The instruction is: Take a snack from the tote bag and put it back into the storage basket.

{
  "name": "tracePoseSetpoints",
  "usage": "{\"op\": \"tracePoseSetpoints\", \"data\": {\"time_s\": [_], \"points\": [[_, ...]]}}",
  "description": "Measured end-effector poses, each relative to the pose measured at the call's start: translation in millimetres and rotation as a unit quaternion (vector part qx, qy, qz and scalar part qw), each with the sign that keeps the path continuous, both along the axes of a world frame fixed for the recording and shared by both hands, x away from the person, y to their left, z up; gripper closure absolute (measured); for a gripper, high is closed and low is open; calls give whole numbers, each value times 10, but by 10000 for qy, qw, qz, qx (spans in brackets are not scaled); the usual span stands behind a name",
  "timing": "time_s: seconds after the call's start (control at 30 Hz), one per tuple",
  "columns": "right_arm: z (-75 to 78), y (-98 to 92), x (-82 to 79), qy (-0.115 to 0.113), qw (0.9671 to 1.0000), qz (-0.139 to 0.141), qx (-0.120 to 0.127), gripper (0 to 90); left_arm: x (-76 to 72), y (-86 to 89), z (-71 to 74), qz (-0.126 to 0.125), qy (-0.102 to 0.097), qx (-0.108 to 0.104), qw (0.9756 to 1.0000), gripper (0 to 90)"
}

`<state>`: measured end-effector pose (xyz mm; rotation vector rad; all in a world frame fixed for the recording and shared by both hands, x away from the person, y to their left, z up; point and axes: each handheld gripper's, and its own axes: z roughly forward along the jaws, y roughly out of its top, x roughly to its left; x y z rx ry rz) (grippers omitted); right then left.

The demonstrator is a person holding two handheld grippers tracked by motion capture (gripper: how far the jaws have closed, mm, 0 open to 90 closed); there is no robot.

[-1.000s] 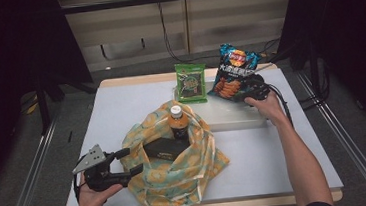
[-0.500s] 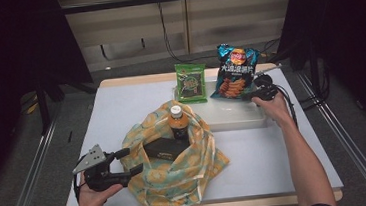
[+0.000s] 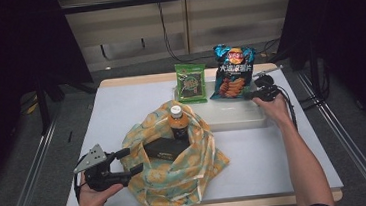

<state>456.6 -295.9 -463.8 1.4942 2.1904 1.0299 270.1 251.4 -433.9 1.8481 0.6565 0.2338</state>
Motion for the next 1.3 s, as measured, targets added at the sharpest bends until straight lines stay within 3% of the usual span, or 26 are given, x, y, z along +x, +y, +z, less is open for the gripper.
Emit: {"op": "tracePoseSetpoints", "data": {"time_s": [0.23, 0.33, 0.43, 0.6, 0.63, 0.7, 0.87, 0.93, 1.0, 1.07, 1.3], "points": [[0, 44, 4, -115, 9999, 5, 96, 900, 0, 2, 1, -40, 30, 3, 10000, 262], [71, 22, -82, -233, 9994, 65, 250, 900, 3, 7, -4, -16, 84, 5, 10000, 298], [177, 27, -217, -509, 9974, 210, 456, 846, 0, 5, -4, -63, 102, -43, 9999, 351], [322, 194, -526, -831, 9922, 689, 618, 748, -14, 9, 34, 13, 112, -115, 9999, 434], [343, 237, -590, -863, 9911, 763, 672, 736, -9, 3, 38, -81, 112, -198, 9997, 447], [378, 330, -712, -943, 9889, 898, 722, 707, -21, -13, 62, -69, 47, -96, 9999, 478], [428, 568, -1005, -1052, 9828, 1202, 929, 648, -51, -45, 89, -178, -21, -104, 9998, 547], [465, 647, -1083, -1067, 9834, 1283, 707, 622, -62, -57, 93, -227, -30, -186, 9996, 549], [510, 678, -1159, -1123, 9804, 1336, 912, 620, -81, -69, 98, -242, -35, -214, 9995, 523], [554, 728, -1242, -1158, 9794, 1387, 906, 615, -92, -82, 96, -292, -52, -188, 9994, 522], [681, 956, -1531, -1151, 9688, 1839, 1194, 558, -130, -215, 67, -382, 49, -62, 9992, 536]]}}
